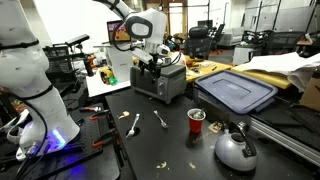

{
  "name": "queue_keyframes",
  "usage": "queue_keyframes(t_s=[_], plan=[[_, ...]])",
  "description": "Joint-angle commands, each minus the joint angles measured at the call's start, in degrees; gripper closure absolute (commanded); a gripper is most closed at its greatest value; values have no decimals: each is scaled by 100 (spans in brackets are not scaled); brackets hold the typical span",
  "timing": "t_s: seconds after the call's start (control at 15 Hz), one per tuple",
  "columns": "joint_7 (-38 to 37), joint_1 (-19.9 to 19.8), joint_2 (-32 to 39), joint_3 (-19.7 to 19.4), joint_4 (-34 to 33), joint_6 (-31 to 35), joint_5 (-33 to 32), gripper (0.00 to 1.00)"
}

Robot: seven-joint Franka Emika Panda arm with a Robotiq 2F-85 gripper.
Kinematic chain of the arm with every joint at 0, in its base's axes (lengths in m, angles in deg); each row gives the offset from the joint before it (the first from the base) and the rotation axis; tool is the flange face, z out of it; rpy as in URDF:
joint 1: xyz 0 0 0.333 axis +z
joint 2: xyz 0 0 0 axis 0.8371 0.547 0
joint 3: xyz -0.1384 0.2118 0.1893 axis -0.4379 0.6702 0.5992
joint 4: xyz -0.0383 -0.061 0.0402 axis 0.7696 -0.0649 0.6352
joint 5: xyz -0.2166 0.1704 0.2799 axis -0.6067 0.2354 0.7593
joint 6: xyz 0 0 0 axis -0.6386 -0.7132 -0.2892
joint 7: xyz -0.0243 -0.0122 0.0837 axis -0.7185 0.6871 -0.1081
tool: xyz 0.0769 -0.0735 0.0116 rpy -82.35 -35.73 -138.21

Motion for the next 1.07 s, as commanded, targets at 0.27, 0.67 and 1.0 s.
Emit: queue_keyframes(t_s=[0.27,0.67,1.0], plan=[[71,-119,0,74,-70,-14,-8,0],[115,-125,112,91,-13,59,112,0],[164,-160,301,136,-34,62,222,0]])
